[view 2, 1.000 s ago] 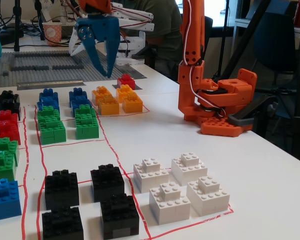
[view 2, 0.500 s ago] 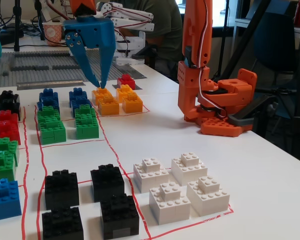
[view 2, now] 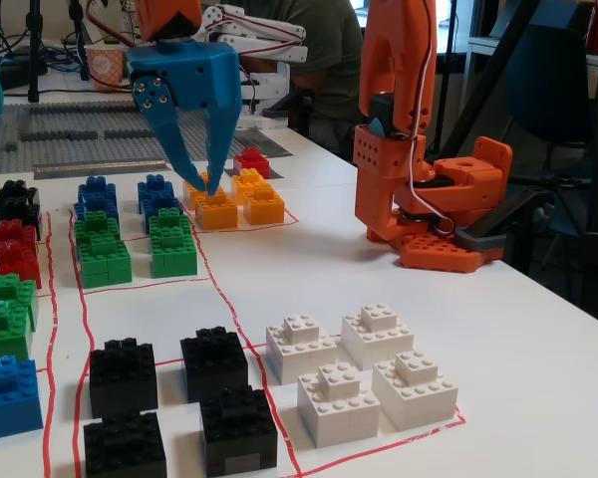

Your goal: Grab the block and put it in the grey marker

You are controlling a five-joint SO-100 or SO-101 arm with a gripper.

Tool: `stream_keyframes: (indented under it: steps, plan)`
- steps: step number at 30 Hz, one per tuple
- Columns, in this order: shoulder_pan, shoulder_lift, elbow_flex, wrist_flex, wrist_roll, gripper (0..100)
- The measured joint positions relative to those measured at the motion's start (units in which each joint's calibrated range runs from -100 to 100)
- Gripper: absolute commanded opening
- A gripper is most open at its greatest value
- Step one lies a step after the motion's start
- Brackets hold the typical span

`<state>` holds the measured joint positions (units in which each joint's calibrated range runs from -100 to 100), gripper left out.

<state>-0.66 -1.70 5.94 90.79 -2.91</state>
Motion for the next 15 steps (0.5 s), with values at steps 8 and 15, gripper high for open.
stream_keyframes:
  steps: [8,15]
  plan:
    - [-3.5,0.0,-0.1,-0.2,-0.7,0]
    - [-3.6,0.0,-4.3,-0.2,-0.9,0]
